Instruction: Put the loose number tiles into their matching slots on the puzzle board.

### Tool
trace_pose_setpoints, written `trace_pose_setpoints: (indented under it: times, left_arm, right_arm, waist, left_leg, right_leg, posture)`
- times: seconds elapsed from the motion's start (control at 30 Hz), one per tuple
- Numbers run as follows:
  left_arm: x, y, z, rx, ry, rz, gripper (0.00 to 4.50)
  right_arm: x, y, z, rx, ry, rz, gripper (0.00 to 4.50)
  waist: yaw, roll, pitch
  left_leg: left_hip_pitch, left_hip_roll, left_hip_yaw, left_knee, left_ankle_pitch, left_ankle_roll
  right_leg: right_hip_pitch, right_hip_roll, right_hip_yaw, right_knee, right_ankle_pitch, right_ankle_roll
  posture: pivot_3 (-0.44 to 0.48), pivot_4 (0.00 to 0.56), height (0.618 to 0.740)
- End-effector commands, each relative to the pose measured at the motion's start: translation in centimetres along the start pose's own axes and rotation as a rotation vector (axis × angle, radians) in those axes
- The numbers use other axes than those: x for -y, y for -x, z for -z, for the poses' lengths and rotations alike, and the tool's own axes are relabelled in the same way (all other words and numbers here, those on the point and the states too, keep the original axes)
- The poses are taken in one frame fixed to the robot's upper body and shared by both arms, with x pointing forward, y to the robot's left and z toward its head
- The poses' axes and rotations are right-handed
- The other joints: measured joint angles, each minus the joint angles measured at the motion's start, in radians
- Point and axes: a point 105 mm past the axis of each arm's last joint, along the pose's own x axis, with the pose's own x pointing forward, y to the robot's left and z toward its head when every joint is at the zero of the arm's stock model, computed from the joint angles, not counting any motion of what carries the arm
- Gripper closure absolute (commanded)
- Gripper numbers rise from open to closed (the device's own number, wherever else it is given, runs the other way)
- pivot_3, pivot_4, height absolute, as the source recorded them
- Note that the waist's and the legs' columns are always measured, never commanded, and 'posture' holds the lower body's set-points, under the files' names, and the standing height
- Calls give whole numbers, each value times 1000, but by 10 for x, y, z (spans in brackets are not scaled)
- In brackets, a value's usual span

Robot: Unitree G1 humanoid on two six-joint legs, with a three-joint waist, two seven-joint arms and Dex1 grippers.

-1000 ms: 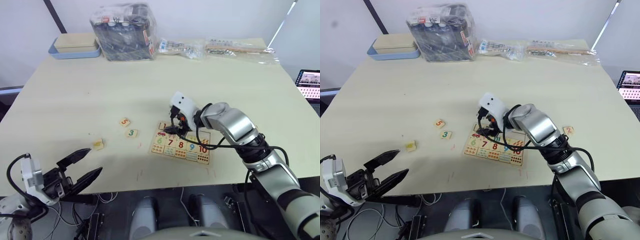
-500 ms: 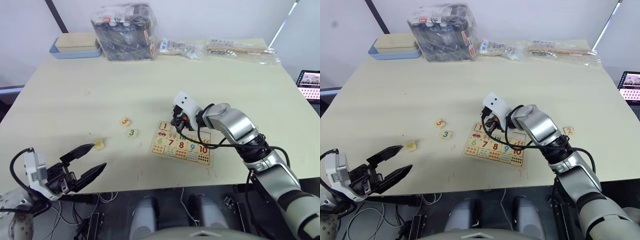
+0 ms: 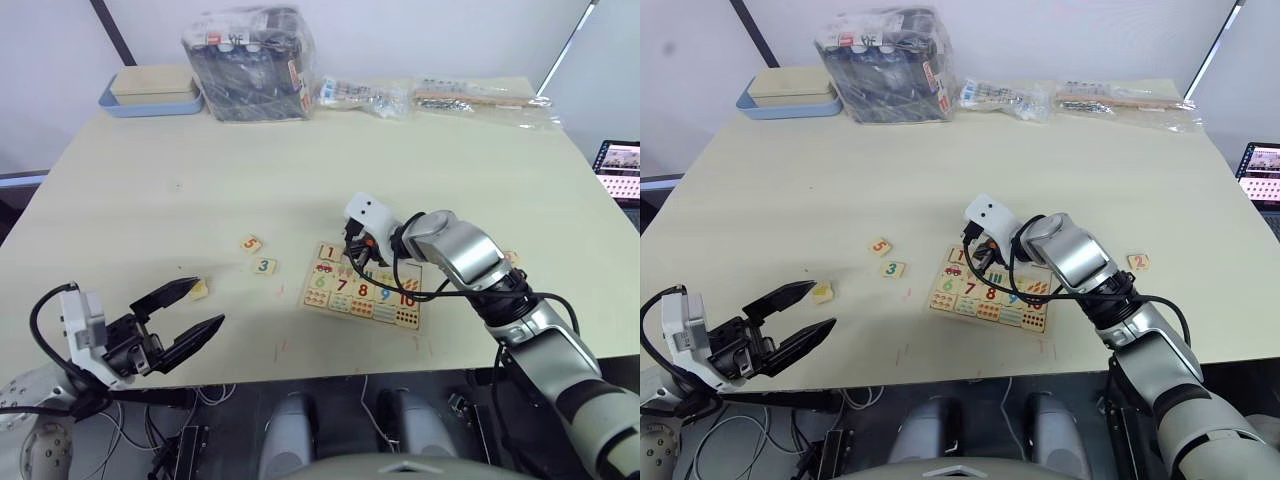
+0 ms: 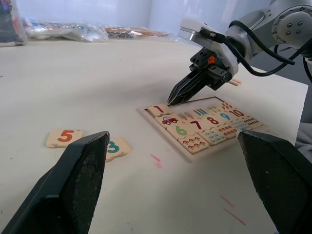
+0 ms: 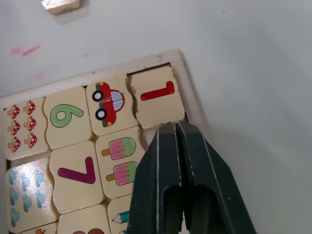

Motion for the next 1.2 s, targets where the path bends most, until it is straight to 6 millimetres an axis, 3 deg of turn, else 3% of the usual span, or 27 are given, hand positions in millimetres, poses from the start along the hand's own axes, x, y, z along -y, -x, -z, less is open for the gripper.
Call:
trace_pose_setpoints:
  times: [0.03,0.67,0.87,1.03,1.1,1.2]
  left_arm:
    - [4,-1,-9,14,-30,14,0]
    - [0,10,-1,10,-19,0,0]
    - [-6,13,0,15,-18,-30,0]
    - [-11,17,6,7,-13,-49,0]
    - [-15,21,10,-8,-11,-58,0]
    - [-19,26,13,-18,-9,-66,0]
  right_arm:
    - [-2,1,-8,17,28,0,4462]
    - [-5,3,-12,33,34,-6,4462]
    - [-14,34,-19,186,4,-57,4462]
    - [-25,68,-12,405,2,-54,4462]
    - [-27,88,-2,514,-17,-25,4462]
    - [-28,105,17,535,-18,13,4462]
  waist:
    - [0,0,0]
    - [0,0,0]
    - [6,0,0]
    - [12,-1,-1]
    - [16,-2,-1]
    - [23,-1,-1]
  left_leg:
    - [0,0,0,0,0,0]
    - [0,0,0,0,0,0]
    - [0,0,0,0,0,0]
    - [0,0,-1,0,0,0]
    - [1,0,-1,0,0,0]
    - [2,0,-1,0,0,0]
  right_leg:
    - [0,0,0,0,0,0]
    - [0,0,0,0,0,0]
    - [0,0,0,0,0,0]
    - [1,0,-1,-1,0,0]
    - [2,0,-1,-1,-1,0]
    - [2,0,-1,-1,-1,1]
  posture:
    - [0,150,740]
    - [0,150,740]
    - [0,150,740]
    - [0,150,740]
    - [0,150,740]
    - [0,150,740]
